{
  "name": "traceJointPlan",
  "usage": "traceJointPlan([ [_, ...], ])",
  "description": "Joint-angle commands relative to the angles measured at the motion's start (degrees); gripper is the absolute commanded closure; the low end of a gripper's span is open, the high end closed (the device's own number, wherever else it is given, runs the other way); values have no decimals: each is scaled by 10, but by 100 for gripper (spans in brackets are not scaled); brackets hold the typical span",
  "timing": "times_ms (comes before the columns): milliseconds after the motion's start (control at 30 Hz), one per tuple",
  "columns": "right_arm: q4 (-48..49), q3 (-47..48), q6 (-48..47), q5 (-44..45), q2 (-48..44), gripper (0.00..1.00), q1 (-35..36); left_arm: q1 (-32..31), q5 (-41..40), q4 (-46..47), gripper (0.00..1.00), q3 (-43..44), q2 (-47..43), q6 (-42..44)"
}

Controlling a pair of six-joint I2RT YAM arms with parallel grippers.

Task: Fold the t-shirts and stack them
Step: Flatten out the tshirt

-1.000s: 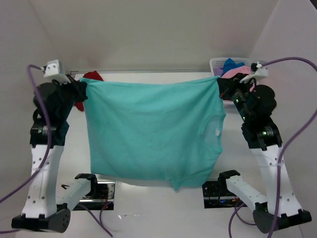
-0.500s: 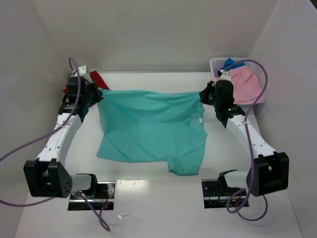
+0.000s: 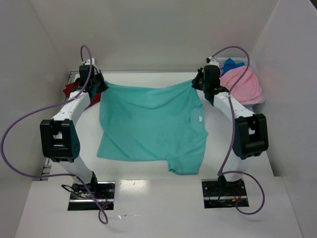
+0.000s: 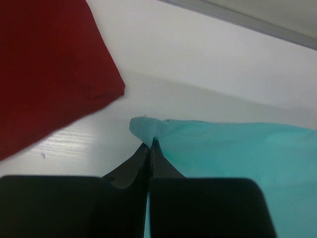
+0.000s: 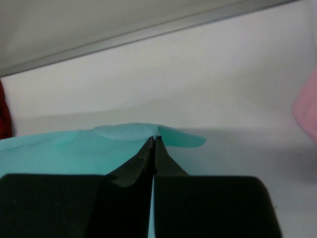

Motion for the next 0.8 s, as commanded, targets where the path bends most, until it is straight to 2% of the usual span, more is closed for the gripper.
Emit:
traceJointPlan([
  [0,39,89,-18,39,45,100,-11,22,8,42,100,69,59,6],
  [267,34,116,-30,39,84,100,-37,39,19,49,100,113,121,11],
  [533,34,148,-35,24,133,100,-42,50,66,62,100,154,174,16],
  [767,39,153,-46,11,143,100,-42,50,78,67,100,177,191,23],
])
